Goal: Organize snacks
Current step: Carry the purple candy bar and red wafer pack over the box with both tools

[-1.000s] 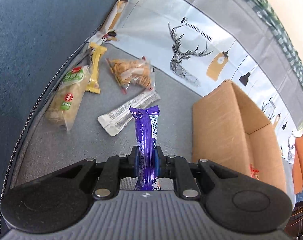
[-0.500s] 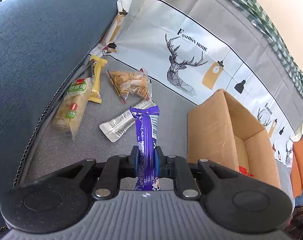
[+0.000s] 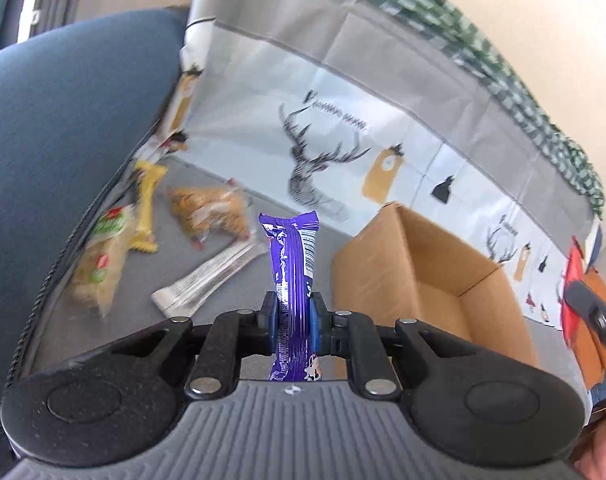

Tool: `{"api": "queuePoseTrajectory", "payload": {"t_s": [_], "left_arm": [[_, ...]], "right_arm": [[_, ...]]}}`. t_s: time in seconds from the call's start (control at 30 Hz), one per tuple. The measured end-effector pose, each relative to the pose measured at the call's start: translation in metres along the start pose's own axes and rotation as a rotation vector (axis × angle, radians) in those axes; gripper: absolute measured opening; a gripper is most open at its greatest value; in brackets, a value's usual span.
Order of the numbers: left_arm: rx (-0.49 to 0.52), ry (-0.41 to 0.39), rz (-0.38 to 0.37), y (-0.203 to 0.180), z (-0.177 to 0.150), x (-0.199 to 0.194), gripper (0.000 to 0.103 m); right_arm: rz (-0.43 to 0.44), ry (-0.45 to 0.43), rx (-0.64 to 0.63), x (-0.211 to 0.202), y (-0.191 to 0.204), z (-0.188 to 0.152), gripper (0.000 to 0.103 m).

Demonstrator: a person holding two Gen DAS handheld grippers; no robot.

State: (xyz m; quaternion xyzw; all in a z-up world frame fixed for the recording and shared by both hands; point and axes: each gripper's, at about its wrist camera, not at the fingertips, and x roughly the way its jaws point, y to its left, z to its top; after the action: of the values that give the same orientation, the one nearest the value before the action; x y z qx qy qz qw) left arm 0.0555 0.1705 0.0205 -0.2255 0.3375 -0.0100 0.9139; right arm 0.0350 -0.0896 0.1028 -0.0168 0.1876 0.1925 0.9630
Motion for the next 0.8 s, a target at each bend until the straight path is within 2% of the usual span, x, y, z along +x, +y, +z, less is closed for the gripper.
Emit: {"api": "queuePoseTrajectory", "payload": {"t_s": [0.17,0.3,0.6,0.8], "left_arm": [[0.046,-0.048,-0.039,-0.026,-0.002,0.004,0.016],[0.072,-0.074,-0.093,-0.046,-0.005,0.008,0.016],[0.145,-0.117,-0.182,-0.105,-0.023,0.023,0.016],[0.242,-0.095,-0.223,-0.142,-0.043,0.041,0.016]], "right_arm": [[-0.132,0.015,0.084,0.009,-0.067,-0.01,0.045],[-0.183,0.052,0.205,0.003,-0.104,-0.027,0.045],[-0.232,0.048,0.189,-0.002,-0.129,-0.04,0.045],[-0.24,0.052,0.152,-0.001,-0.129,-0.041,0.045]]}}
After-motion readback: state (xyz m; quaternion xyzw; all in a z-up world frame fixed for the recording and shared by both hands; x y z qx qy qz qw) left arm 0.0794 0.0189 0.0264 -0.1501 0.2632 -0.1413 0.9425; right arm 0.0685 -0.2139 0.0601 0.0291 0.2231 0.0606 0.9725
